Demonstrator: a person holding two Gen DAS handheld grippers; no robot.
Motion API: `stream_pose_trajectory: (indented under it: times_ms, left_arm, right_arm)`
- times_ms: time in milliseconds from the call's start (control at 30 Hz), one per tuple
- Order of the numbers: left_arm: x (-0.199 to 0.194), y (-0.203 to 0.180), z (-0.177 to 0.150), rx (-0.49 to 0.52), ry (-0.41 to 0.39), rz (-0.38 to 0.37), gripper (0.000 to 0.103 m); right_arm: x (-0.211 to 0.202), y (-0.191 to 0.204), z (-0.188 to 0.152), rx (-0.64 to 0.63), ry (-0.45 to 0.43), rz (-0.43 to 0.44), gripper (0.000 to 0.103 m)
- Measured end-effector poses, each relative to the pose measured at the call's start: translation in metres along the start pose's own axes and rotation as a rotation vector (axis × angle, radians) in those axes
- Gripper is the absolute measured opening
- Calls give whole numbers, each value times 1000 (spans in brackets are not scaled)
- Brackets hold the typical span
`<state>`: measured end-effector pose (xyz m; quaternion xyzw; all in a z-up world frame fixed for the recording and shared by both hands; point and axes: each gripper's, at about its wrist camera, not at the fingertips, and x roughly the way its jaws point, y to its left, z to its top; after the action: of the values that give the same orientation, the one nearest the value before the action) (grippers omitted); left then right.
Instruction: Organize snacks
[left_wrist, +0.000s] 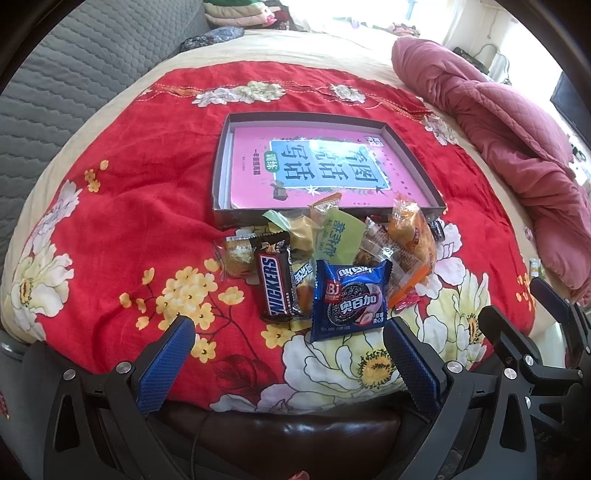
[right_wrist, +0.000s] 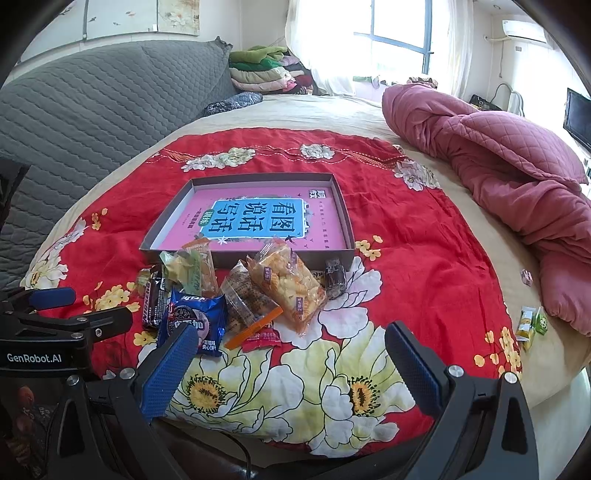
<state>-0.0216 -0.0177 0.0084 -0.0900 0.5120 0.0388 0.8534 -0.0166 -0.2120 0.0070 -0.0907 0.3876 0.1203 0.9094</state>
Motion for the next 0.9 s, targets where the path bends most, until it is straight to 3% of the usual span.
stream_pose_trajectory:
  times_ms: [900]
  left_arm:
    - [11,8,0,-31,26,-15,102]
  right_arm:
    - [10,-1,-3,10,21,21,102]
